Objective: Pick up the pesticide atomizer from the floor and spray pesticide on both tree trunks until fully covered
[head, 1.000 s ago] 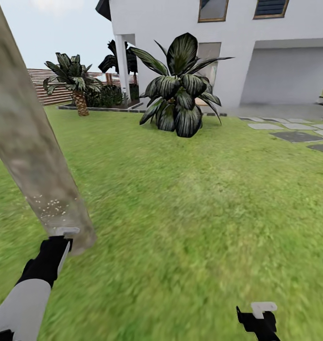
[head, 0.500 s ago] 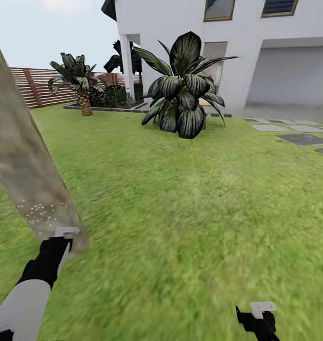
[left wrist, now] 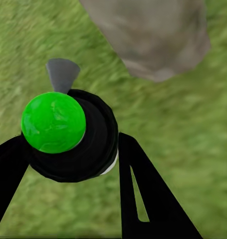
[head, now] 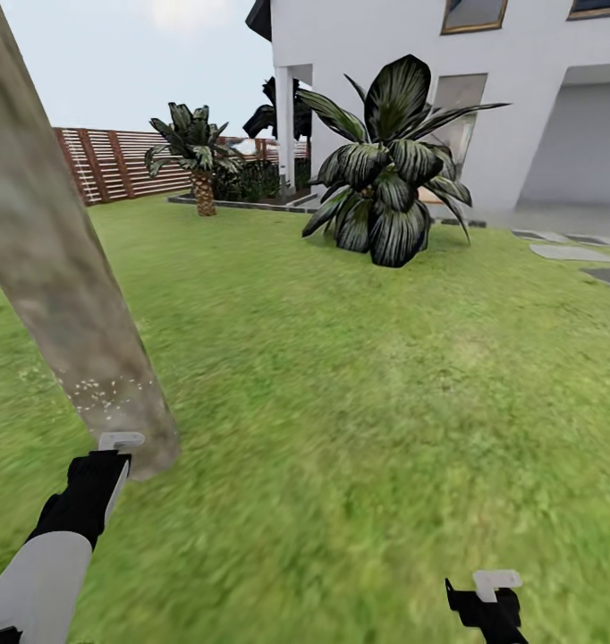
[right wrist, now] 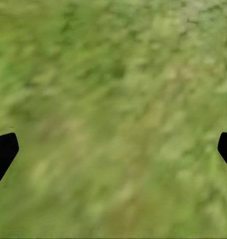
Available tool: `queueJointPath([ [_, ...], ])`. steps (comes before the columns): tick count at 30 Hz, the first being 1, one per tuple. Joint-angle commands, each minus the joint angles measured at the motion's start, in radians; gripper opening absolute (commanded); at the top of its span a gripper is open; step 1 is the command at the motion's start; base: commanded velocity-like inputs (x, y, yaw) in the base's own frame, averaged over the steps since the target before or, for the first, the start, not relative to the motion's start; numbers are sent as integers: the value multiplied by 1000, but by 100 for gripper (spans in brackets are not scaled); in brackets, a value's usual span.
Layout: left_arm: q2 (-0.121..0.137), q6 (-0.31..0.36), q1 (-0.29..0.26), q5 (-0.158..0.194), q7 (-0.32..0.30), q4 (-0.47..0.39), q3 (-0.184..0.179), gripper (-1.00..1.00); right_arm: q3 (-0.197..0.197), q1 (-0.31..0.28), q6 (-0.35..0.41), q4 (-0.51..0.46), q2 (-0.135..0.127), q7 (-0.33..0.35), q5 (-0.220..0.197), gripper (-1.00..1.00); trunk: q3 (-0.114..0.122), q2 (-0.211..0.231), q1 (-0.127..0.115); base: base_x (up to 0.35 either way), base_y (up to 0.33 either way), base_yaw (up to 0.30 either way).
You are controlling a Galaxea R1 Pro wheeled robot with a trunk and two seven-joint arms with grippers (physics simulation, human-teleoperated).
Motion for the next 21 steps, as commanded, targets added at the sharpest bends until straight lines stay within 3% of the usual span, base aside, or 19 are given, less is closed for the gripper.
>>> queueJointPath([
  [1, -1, 0, 0, -1, 0, 0, -1, -100, 0, 0, 0, 0, 0, 0, 0, 100, 0, 0, 0, 188, -235, 277],
  [5, -7, 0, 0, -1, 0, 0, -2, -100, 0, -1, 0, 0, 0, 0, 0, 100, 0, 0, 0, 189, -235, 164],
  [16, -9, -1, 0, -1, 0, 0, -2, -100, 0, 0, 0, 0, 0, 0, 0, 100, 0, 0, 0, 172, -234, 13],
  [21, -9, -1, 0, -1, 0, 0, -2, -100, 0, 0, 0, 0, 0, 0, 0, 100, 0, 0, 0, 164, -234, 205],
])
